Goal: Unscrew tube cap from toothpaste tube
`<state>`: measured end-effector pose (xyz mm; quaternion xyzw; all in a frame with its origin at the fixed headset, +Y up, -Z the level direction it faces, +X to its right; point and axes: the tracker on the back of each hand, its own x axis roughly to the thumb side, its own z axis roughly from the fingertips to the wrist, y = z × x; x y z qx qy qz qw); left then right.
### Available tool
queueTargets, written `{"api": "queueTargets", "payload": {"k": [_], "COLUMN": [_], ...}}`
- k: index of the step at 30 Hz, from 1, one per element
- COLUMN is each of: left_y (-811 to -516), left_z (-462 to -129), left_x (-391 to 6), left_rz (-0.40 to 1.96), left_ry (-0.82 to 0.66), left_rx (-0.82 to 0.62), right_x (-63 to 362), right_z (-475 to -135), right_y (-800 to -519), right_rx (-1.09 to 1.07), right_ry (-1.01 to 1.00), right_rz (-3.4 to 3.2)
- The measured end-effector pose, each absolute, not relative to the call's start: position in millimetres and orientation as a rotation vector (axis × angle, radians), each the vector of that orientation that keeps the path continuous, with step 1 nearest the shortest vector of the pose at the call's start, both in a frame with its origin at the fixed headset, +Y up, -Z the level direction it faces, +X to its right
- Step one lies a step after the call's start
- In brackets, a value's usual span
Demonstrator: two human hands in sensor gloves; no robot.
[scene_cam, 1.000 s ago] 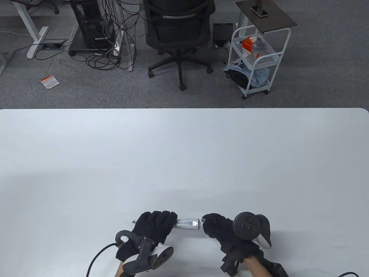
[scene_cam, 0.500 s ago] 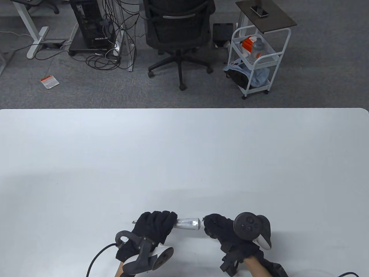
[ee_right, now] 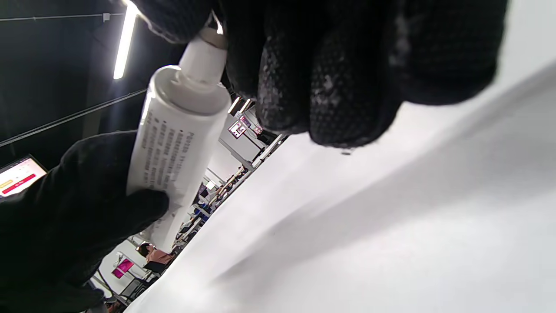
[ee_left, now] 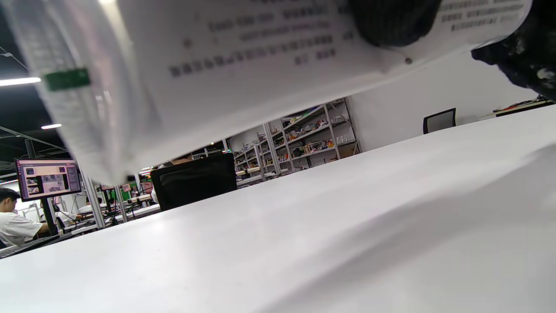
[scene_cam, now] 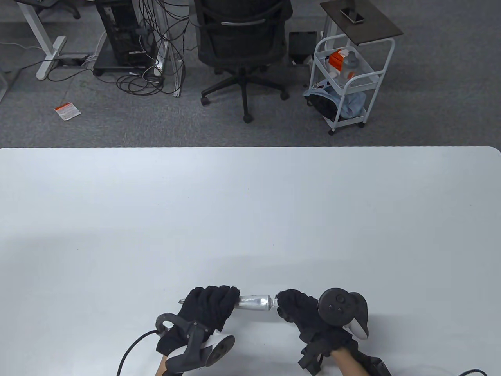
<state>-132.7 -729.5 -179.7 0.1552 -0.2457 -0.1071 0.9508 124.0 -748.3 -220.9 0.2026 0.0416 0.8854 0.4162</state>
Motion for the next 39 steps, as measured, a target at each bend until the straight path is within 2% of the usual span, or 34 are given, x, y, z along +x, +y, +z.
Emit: {"api": "queueTargets", "payload": {"k": [6,12,20,28,39], "left_y": [-729.0,-728.6,-729.7,-729.0,-730.3], "left_z": [-180.8,-179.5,-180.4,-181.9,-182.5], "left_x": [-134.1,-132.5,-132.2,-134.0,-134.6], "left_rz": [-0.217,-0.208,-0.197,-0.176,-0.171], "left_ry": [-0.493,-0.5,-0.505,-0.492,-0.496], "left_rx": [0.313,0.315,0.298,0.303,0.297], "right_x": [123.3,130.0,124.1,127.8,122.7], "right_z": [-219.3,-221.4,-218.4,-220.2,-217.1], "right_y": [-745.8,-748.2,-741.7,-748.2,-742.1], "right_rx": [0.547,0.431,0.519,0.442,0.523], "right_ry": [0.065,0.082,0.053,0.08,0.023], "right_rz": [2.24,2.23,2.231,2.256,2.228]}}
